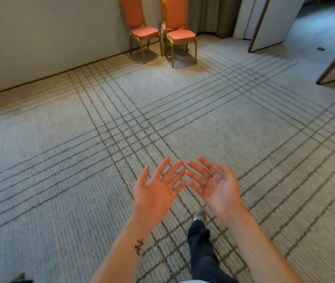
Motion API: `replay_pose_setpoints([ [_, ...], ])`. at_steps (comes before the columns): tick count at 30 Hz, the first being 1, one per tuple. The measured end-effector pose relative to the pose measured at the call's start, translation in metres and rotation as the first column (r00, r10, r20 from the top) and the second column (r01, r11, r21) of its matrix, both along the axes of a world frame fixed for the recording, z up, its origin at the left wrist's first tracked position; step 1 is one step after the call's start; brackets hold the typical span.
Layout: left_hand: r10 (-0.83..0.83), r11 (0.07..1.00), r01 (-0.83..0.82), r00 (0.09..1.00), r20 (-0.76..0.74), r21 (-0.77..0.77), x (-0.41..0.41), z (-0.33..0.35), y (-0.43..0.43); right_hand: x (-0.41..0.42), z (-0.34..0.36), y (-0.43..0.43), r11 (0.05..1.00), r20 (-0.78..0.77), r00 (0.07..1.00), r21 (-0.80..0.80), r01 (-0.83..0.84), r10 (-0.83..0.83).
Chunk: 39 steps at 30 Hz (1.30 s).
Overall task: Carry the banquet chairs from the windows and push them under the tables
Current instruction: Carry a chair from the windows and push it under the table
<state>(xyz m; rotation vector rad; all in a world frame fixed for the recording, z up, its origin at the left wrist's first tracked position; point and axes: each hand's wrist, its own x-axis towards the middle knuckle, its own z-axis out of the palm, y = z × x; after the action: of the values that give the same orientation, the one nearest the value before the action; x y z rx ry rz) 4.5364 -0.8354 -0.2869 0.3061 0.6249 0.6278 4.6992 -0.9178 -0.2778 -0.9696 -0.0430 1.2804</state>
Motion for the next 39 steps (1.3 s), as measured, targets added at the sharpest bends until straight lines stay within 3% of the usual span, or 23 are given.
replay_pose_setpoints([
  [6, 0.142, 0.988, -0.139, 0.989, 0.037, -0.072, 0.094, 0.007, 0.14, 0.09, -0.007, 0.151, 0.999, -0.018, 1.0, 0.028, -0.023, 0.023],
  [8, 0.14, 0.99, -0.14, 0.99, 0.03, -0.013, 0.125, 0.012, 0.187, 0.12, 0.001, 0.204, 0.997, -0.032, 0.997, 0.04, -0.073, 0.075],
  [19, 0.267, 0.963, -0.266, 0.963, 0.02, -0.03, 0.196, 0.018, 0.387, 0.204, 0.015, 0.428, 0.971, 0.023, 0.971, 0.036, -0.238, 0.237],
  [27, 0.208, 0.976, -0.202, 0.976, 0.068, -0.076, 0.239, -0.011, 0.605, 0.24, -0.002, 0.644, 0.971, 0.098, 0.966, -0.03, -0.238, 0.24],
  [33, 0.198, 0.978, -0.185, 0.97, 0.142, -0.099, 0.256, 0.007, 0.749, 0.254, 0.015, 0.784, 0.98, 0.036, 0.979, 0.01, -0.201, 0.2],
  [39, 0.208, 0.978, -0.204, 0.974, 0.092, -0.053, 0.272, 0.017, 0.864, 0.272, 0.022, 0.897, 0.978, 0.022, 0.978, 0.02, -0.21, 0.209],
])
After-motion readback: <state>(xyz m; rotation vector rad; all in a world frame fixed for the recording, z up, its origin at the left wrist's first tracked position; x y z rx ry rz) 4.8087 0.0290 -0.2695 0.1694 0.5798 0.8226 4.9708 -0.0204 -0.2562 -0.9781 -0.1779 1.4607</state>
